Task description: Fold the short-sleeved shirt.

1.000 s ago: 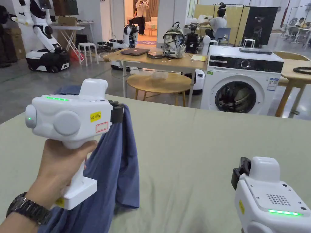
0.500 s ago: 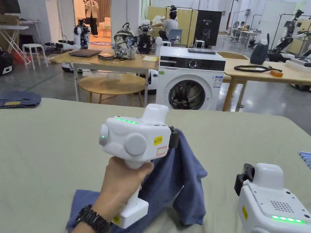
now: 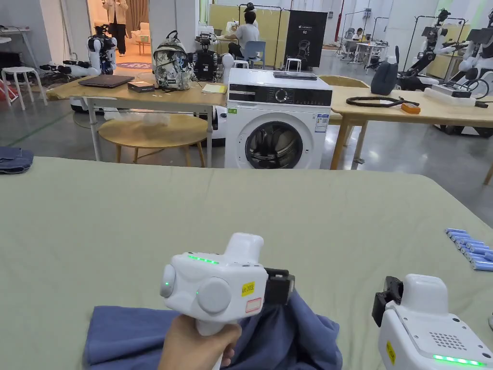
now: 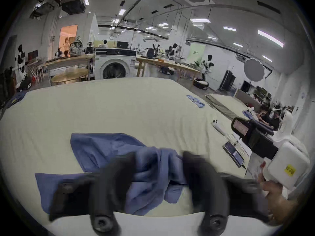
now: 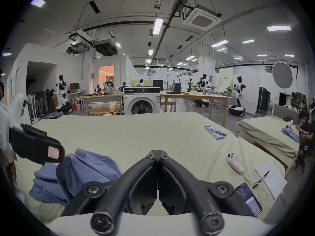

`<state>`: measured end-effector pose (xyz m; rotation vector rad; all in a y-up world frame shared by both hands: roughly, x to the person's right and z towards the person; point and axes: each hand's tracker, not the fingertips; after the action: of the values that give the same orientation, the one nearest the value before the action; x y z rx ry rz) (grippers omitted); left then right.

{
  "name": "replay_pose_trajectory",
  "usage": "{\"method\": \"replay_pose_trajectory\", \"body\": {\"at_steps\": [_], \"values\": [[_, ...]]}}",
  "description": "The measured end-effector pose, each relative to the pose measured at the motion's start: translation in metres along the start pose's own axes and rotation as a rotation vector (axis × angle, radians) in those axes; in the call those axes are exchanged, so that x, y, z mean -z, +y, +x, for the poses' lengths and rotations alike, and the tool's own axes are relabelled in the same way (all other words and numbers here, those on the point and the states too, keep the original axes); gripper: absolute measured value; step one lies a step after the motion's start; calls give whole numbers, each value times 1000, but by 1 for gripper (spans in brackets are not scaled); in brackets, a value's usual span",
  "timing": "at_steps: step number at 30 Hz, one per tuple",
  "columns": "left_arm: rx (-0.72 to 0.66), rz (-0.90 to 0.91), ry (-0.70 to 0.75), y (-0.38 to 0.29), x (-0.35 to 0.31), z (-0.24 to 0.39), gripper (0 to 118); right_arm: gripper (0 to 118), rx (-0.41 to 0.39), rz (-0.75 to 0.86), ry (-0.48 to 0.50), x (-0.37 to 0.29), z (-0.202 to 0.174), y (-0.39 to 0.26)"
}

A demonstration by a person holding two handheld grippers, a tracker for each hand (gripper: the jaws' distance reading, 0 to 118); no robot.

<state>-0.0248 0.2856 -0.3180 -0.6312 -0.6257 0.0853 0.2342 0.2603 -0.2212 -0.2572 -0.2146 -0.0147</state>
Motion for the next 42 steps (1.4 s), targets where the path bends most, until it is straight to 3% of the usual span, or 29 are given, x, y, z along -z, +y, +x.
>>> {"method": "replay_pose_trajectory", "body": {"at_steps": [2, 7, 9, 11, 13, 18, 25, 34, 35, 37, 39, 41, 42], "values": [[-12, 45, 23, 9, -16, -9, 67, 0, 1, 10, 15, -1, -6, 3], [-11, 166, 135, 11, -60, -27, 63, 0, -1, 48, 58, -5, -24, 14], [-8, 211, 224, 4, -79, -33, 42, 0, 3, 63, 78, -6, -33, 18], [-8, 261, 302, -5, -96, -43, 13, 0, 2, 80, 87, -7, -43, 21], [-28, 295, 370, -16, -111, -52, 0, 0, -1, 94, 103, -8, -51, 23], [-76, 287, 511, -44, -140, -82, 0, 0, -11, 112, 131, -5, -70, 27], [-235, 119, 566, -67, -143, -158, 0, 0, -28, 89, 159, 6, -83, 23], [-414, -155, 438, -45, -92, -249, 0, 0, -41, 42, 153, 29, -78, 12], [-418, -171, 431, -42, -84, -255, 5, 0, -40, 36, 149, 31, -76, 11], [-441, -223, 435, -35, -68, -259, 41, 0, -39, 24, 141, 36, -73, 9], [-452, -260, 430, -31, -52, -266, 51, 0, -41, 12, 132, 40, -69, 6], [-459, -300, 443, -28, -37, -267, 73, 0, -47, 5, 121, 42, -66, 3], [-463, -327, 458, -29, -28, -268, 73, 0, -50, 1, 116, 41, -64, 2]]}}
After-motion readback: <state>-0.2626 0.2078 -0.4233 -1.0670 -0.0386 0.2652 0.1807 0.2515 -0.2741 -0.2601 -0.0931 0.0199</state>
